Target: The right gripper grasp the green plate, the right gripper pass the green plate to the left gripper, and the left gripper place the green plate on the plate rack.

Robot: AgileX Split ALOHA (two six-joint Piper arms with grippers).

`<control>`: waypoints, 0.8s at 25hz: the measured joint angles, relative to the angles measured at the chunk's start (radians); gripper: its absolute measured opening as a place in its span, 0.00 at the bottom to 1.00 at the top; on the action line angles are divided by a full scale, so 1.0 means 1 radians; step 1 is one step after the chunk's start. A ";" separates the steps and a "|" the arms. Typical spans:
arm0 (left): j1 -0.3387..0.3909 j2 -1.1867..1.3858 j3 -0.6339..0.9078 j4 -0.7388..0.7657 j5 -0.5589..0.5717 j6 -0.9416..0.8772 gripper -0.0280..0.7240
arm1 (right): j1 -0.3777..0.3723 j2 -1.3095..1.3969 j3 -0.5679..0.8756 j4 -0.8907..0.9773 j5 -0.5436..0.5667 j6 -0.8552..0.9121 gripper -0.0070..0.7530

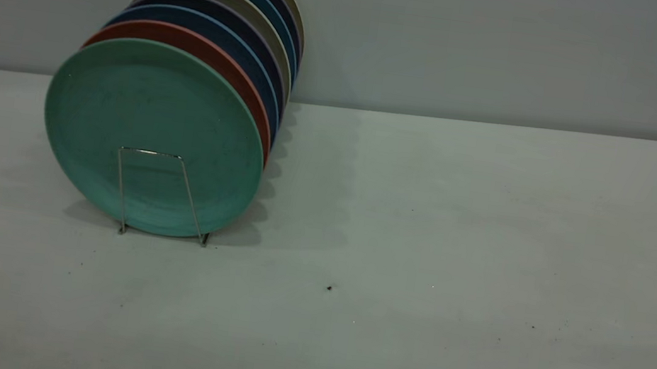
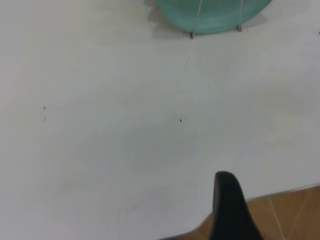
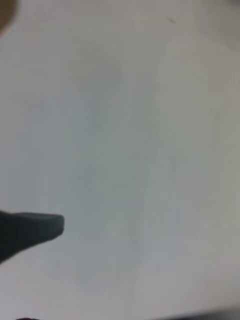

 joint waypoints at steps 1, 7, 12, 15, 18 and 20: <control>-0.008 -0.012 0.000 0.000 0.000 0.000 0.66 | -0.021 -0.011 0.000 0.000 0.000 0.000 0.57; -0.046 -0.039 0.000 0.000 0.006 0.000 0.66 | -0.059 -0.014 0.000 0.005 0.001 0.002 0.57; -0.047 -0.039 0.000 0.000 0.007 0.000 0.66 | -0.059 -0.014 0.000 0.006 0.001 0.002 0.57; -0.047 -0.039 0.000 0.000 0.007 0.000 0.66 | -0.059 -0.014 0.000 0.006 0.001 0.002 0.57; -0.047 -0.039 0.000 0.000 0.007 0.000 0.66 | -0.059 -0.014 0.000 0.006 0.001 0.002 0.57; -0.047 -0.039 0.000 0.000 0.007 0.000 0.66 | -0.059 -0.014 0.000 0.006 0.001 0.002 0.57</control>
